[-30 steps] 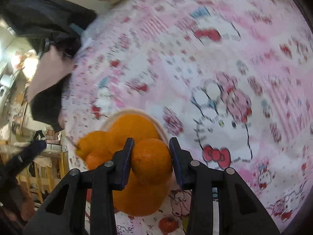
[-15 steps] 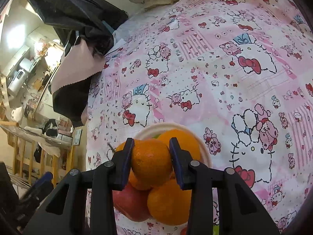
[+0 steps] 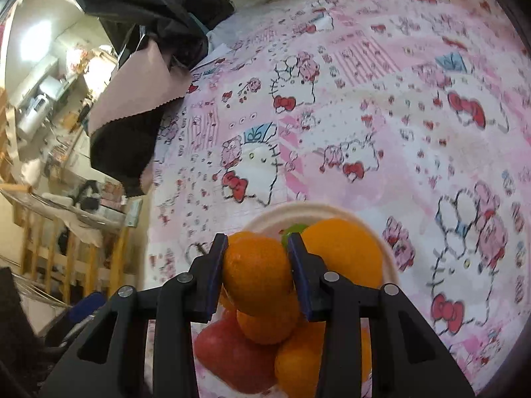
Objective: Organize fruits
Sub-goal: 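Lower the tangerine onto the fruit pile and open the right gripper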
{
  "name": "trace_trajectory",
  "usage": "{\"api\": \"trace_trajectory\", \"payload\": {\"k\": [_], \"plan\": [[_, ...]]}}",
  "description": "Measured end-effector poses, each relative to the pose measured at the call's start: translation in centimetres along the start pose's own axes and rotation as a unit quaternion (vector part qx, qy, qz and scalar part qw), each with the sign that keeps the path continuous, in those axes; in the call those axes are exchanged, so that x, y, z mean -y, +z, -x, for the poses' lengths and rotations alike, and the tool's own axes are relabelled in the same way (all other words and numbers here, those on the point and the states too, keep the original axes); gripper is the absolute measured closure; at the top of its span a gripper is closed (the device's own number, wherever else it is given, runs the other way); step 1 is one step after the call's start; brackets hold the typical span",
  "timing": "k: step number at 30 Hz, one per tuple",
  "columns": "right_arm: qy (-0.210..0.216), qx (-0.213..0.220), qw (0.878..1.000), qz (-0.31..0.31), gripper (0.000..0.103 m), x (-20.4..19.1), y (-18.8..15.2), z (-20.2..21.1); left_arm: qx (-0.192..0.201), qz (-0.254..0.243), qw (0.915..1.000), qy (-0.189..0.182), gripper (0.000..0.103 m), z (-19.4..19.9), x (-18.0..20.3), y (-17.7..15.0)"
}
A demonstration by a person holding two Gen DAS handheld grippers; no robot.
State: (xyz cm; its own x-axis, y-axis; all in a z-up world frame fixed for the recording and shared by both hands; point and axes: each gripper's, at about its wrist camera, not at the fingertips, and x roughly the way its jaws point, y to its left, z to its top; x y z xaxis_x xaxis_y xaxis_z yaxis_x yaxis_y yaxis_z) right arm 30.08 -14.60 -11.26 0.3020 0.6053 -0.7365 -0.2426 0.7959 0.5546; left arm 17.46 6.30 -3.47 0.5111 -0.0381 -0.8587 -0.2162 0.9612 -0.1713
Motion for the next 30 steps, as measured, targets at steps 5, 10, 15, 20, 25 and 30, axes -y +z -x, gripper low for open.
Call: {"api": "trace_trajectory", "payload": {"k": [5,10,15,20,25,30], "plan": [[0.018,-0.020,0.999,-0.033,0.063,0.7,2.0,-2.7,0.008,-0.010,0.9999,0.002,0.016,0.2,0.4,0.1],[-0.025,-0.066,0.997,-0.016,0.063,0.2,2.6,-5.7,0.007,0.000,0.9999,0.007,0.016,0.1,-0.2,0.1],[-0.036,-0.102,0.994,0.003,0.057,0.0,3.2,-7.5,0.003,0.002,1.0000,0.005,0.016,-0.2,-0.2,0.1],[-0.049,-0.124,0.991,0.035,0.051,-0.7,3.9,-8.8,0.005,-0.011,0.9999,0.008,0.016,-0.2,0.3,0.0],[-0.052,-0.132,0.989,0.043,0.053,-0.5,3.6,-9.1,-0.001,-0.003,0.9999,0.010,0.016,-0.5,0.0,0.0],[-0.045,-0.118,0.991,0.035,0.034,-0.4,4.1,-7.3,0.002,-0.007,1.0000,0.005,0.016,-0.4,0.2,0.3]]}}
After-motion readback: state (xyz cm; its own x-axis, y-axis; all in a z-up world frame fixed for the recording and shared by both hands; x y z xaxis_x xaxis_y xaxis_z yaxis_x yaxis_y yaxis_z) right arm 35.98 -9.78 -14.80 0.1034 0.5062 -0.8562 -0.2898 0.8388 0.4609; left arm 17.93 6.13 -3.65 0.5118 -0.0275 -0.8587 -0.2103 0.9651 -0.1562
